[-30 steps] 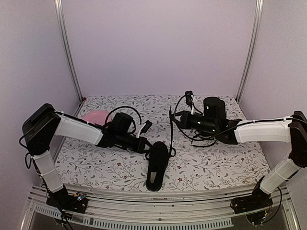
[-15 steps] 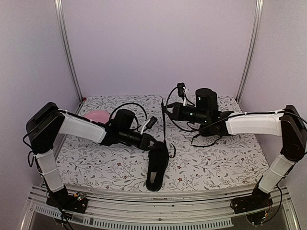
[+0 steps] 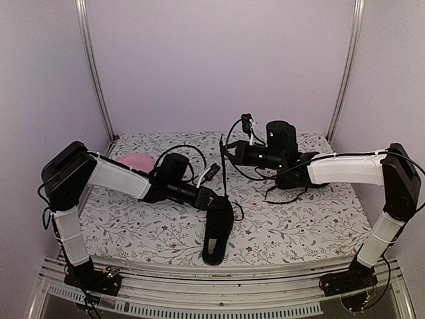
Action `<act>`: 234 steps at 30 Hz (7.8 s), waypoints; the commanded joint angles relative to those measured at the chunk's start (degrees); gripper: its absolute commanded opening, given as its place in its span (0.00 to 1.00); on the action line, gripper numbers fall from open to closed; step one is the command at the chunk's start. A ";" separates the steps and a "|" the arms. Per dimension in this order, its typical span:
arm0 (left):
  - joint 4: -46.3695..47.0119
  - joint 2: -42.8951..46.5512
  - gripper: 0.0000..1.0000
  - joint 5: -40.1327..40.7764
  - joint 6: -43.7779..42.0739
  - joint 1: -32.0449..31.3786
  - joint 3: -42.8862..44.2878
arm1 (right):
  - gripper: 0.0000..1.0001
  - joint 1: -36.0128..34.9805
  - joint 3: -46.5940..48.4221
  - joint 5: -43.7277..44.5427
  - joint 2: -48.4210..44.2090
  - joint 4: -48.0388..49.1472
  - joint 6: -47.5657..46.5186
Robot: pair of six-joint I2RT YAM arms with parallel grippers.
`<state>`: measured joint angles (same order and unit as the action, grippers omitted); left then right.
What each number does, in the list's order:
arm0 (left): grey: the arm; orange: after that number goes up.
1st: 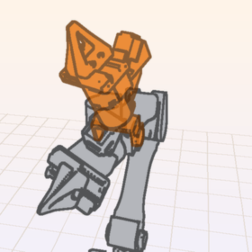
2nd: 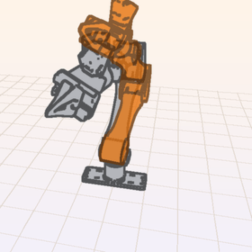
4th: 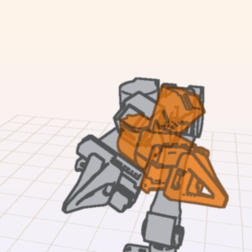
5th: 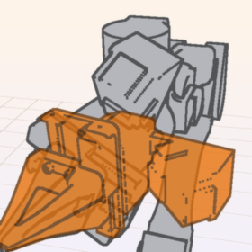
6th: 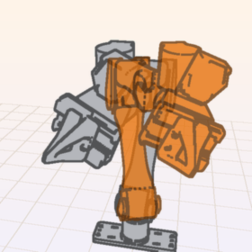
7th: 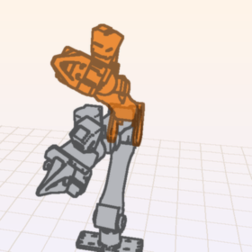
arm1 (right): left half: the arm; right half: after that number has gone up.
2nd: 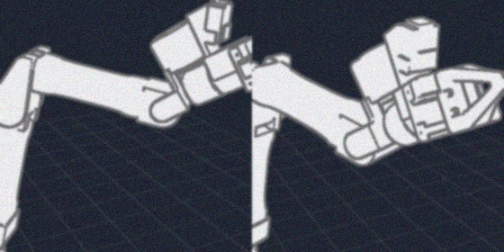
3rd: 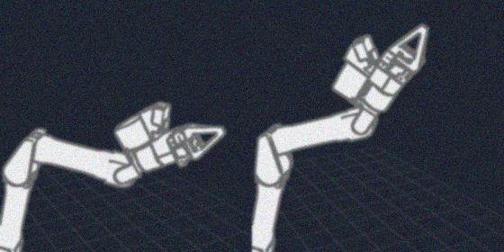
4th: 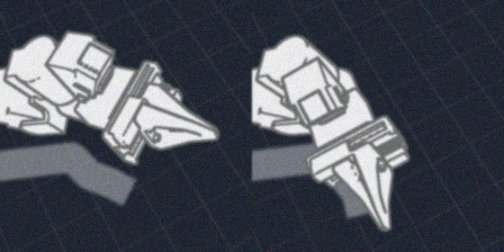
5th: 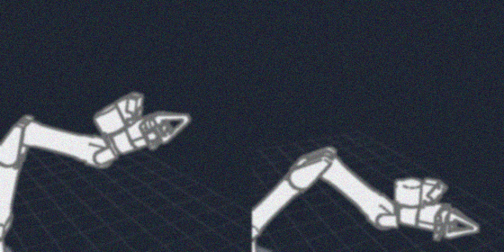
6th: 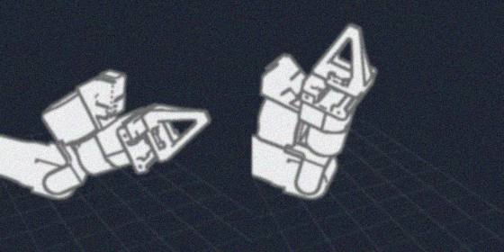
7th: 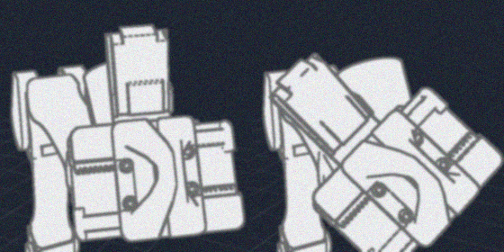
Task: Tie the shoes
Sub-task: Cross the shoelace.
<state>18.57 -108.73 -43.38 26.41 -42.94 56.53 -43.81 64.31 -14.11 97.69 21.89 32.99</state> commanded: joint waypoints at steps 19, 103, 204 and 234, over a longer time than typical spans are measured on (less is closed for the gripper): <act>7.05 -2.62 0.10 -0.24 4.31 -1.62 2.55 | 0.02 -0.14 1.29 -0.51 1.01 1.33 0.40; -17.41 3.08 0.26 31.81 -11.58 -10.77 3.52 | 0.02 0.37 1.83 0.66 6.22 -1.72 1.89; -35.52 -7.81 0.43 34.96 -29.14 -18.31 21.90 | 0.02 0.26 -37.03 6.31 -30.19 -9.73 12.90; -44.97 -17.17 0.04 45.33 -34.35 -21.67 29.42 | 0.02 0.31 -37.44 6.81 -31.59 -8.97 13.66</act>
<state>-21.87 -123.83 2.11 -7.53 -63.37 86.46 -43.48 26.89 -7.64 66.72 11.81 46.44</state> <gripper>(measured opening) 0.119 0.021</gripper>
